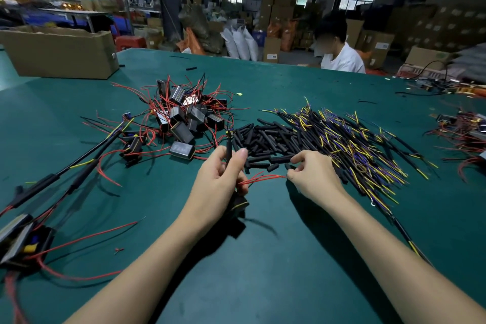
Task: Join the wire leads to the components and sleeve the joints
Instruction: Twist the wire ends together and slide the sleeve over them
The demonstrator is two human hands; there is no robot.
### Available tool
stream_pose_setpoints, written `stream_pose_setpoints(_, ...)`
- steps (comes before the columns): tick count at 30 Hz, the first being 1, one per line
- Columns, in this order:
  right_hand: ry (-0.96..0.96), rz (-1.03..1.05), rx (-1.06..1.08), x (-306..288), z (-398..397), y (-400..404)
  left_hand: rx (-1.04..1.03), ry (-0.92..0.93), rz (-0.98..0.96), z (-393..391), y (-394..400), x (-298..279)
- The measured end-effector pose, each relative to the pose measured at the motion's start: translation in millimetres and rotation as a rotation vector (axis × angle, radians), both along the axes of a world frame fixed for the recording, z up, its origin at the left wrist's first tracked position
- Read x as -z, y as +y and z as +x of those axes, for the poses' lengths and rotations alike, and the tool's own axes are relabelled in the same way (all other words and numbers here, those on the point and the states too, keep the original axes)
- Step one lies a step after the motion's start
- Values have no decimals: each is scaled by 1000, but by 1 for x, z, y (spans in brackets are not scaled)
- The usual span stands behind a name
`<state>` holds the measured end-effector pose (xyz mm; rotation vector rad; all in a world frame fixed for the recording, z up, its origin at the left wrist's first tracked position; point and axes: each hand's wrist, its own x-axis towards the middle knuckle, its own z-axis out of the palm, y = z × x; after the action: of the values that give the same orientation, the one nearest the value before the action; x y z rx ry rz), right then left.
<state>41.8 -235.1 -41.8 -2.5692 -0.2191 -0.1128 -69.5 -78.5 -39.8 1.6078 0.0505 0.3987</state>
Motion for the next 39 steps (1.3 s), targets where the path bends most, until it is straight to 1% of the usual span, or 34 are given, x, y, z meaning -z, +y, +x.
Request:
stream_pose_setpoints(3, -6, 144, -49, 2, 0, -8, 181, 58, 2, -4, 2, -4)
stream_pose_setpoints(4, 19, 249, -65, 2, -2, -11, 227, 58, -11, -4, 3, -5)
stream_pose_setpoints(6, 122, 569, -104, -1, -11, -18, 273, 63, -26, -6, 7, -7)
stream_pose_setpoints(8, 222, 855, -159, -11, -21, -22, 274, 65, 34, -6, 11, -9)
stream_pose_setpoints(10, 304, 1097, -222, -23, -28, -23, 262, 52, 94, -6, 13, -10)
stream_pose_setpoints(11, 334, 1193, -253, -29, -31, -24, 252, 43, 95, -7, 13, -11)
stream_pose_setpoints(13, 355, 1297, -324, -37, -36, -24, 193, 30, 83, -7, 12, -9)
stream_pose_setpoints(16, 315, 1332, -404, -41, -42, -24, 25, 22, 72, -3, 11, -5)
stream_pose_setpoints(19, 273, 1351, -409, -42, -44, -23, -60, 10, 66, -1, 10, -3)
stream_pose_setpoints(25, 252, 1357, -378, -37, -46, -16, -91, -38, 64, 1, 7, -1)
stream_pose_setpoints(33, 308, 1381, -358, -31, -55, -5, -76, -72, 63, 0, 6, -1)
stream_pose_setpoints(39, 280, 1407, -329, -34, -55, -8, -92, -82, 63, 1, 7, 1)
